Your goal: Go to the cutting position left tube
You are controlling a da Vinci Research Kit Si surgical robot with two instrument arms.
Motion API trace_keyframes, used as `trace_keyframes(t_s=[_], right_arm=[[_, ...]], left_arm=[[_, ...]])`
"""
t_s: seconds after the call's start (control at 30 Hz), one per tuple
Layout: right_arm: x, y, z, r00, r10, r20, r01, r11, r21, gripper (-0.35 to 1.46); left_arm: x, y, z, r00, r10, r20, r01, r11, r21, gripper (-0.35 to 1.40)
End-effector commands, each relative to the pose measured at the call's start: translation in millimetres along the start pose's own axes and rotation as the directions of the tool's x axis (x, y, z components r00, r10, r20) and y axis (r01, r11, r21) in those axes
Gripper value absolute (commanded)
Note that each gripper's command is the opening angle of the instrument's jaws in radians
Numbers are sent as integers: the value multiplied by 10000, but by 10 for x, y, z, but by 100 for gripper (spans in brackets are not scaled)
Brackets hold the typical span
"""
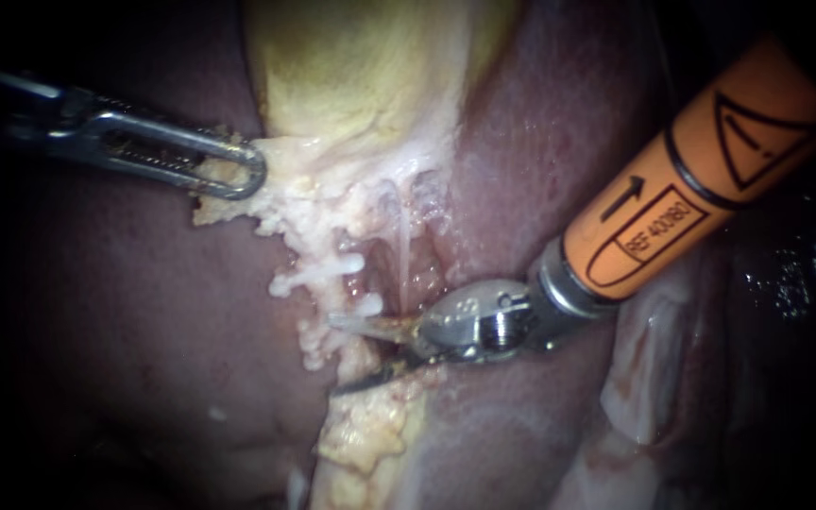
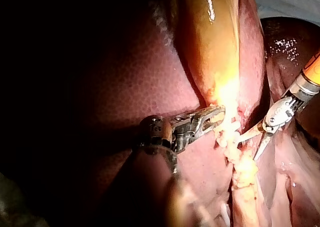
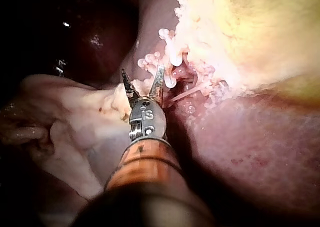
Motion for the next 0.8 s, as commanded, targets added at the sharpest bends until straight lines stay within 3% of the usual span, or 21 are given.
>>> trace_keyframes(t_s=[0.03,0.33,0.53,0.8], right_arm=[[2,1,-7,9999,41,-99,-41,10000,25,130],[10,8,-29,9984,188,-530,-187,9998,26,131],[10,12,-21,9967,213,-781,-196,9995,232,131],[10,20,0,9967,211,-781,-188,9994,295,133]], left_arm=[[0,0,0,10000,0,-12,0,10000,11,-35],[-1,1,-2,10000,1,-8,-1,10000,6,-35],[-1,2,-2,10000,-3,-12,3,10000,12,-35],[-1,2,-2,10000,-4,-13,4,10000,13,-35]])
